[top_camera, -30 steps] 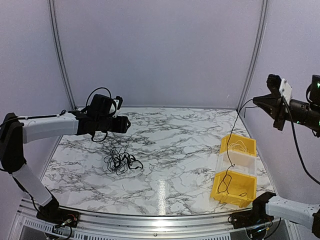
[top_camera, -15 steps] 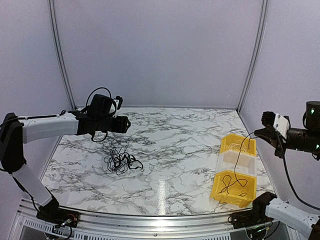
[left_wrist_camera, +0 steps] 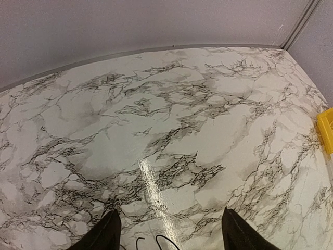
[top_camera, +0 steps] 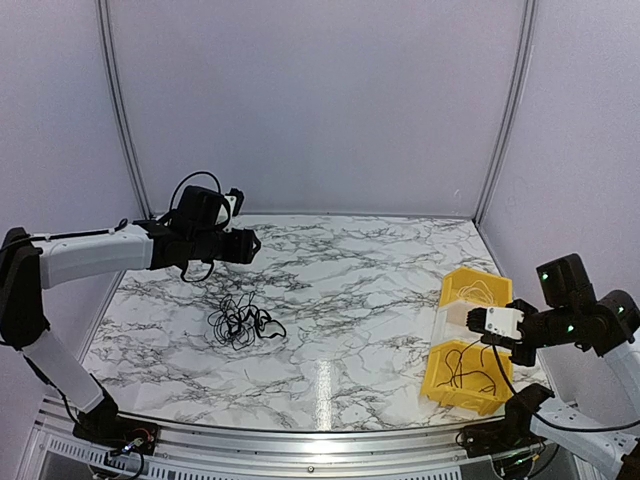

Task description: Untangle the cables

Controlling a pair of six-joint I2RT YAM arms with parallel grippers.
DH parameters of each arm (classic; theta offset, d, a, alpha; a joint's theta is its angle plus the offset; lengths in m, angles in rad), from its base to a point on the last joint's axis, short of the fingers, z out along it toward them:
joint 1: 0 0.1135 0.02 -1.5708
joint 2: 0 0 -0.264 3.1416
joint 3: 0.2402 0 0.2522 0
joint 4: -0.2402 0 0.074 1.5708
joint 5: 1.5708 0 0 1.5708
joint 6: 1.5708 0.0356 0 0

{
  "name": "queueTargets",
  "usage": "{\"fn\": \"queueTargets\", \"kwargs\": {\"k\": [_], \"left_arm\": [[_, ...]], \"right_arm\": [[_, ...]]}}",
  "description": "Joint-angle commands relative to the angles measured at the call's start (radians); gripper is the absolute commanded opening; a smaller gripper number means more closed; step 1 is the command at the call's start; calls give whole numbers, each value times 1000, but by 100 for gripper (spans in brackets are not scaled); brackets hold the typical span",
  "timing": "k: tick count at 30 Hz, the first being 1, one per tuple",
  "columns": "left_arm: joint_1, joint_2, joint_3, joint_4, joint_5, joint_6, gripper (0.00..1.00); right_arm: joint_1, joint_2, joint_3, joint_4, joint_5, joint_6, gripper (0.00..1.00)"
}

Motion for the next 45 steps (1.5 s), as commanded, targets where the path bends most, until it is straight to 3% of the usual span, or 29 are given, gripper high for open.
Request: {"fn": "queueTargets", "kwargs": {"k": [1, 11, 19, 31, 34, 40, 45], "left_arm": [[5, -37, -2, 8, 18, 4, 69], [5, -58, -3, 9, 11, 7, 69], [4, -60, -2, 6, 18, 9, 69], [5, -57, 0, 5, 37, -1, 70], [5, -50, 0, 1, 34, 7, 70], [5, -15, 2, -11, -15, 56, 71], [5, 53, -10, 3, -11, 138, 70]], "right_arm": [[-6, 7, -53, 54, 40, -57, 0], [-6, 60, -181, 181, 38, -88, 0], [-6, 132, -228, 197, 46, -206, 0], [-6, 141, -267, 241, 42, -232, 0], [-6, 146, -232, 218, 38, -213, 0], [-7, 175, -13, 129, 51, -169, 0], [-7, 205, 26, 129, 66, -148, 0]]}}
